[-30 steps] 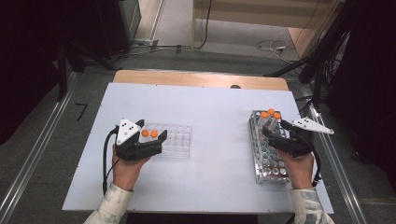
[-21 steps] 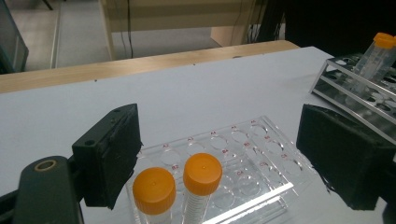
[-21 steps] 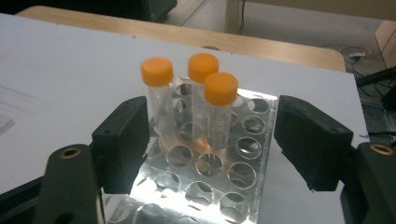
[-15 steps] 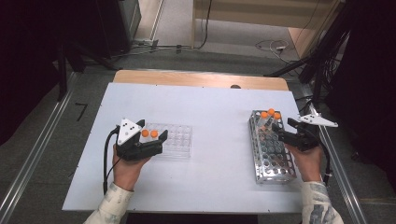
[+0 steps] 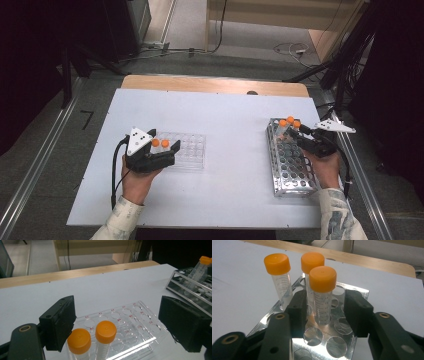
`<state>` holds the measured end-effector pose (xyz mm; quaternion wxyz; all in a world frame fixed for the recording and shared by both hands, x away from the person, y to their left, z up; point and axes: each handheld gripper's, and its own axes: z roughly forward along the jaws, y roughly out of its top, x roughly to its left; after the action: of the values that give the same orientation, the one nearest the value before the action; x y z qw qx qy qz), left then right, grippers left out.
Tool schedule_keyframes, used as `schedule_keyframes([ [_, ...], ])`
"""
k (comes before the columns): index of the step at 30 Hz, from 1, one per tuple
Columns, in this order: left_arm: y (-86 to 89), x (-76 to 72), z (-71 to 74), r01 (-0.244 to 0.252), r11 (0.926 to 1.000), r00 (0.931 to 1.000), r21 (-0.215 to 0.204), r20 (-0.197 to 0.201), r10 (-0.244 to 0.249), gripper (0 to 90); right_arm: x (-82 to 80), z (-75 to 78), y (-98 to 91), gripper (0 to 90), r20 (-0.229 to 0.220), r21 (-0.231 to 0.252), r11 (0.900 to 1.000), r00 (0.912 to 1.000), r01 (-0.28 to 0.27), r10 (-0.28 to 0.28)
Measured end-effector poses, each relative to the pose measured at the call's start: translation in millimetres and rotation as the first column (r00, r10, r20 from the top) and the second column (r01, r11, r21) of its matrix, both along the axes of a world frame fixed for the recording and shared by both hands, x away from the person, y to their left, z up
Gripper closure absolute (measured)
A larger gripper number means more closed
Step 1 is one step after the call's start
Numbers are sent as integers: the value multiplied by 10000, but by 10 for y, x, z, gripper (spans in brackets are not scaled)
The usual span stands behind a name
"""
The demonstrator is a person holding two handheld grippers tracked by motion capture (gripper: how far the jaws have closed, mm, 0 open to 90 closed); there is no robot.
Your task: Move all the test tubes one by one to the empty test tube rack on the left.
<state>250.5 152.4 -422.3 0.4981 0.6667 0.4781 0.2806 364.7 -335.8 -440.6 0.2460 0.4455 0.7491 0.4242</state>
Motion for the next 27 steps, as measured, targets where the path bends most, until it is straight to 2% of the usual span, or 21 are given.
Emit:
schedule_keyframes([
  [7, -1, -2, -1, 1, 10000, 10000, -13, 1, -1, 149, 43, -42, 5, 617, -176, -63, 9995, 9994, -298, 297],
  [15, -9, -1, -5, 35, 10000, 10000, -10, -14, -35, 151, 62, -76, 2, 706, -228, -223, 9990, 9990, -389, 384],
  [22, -12, -2, -7, 64, 10000, 10000, -11, -38, -64, 152, 53, -72, 2, 722, -201, -257, 9988, 9989, -422, 417],
  [27, -24, -4, -7, 79, 10000, 9999, 15, -65, -79, 154, 29, -32, 5, 723, 43, -240, 9992, 9995, -323, 324],
])
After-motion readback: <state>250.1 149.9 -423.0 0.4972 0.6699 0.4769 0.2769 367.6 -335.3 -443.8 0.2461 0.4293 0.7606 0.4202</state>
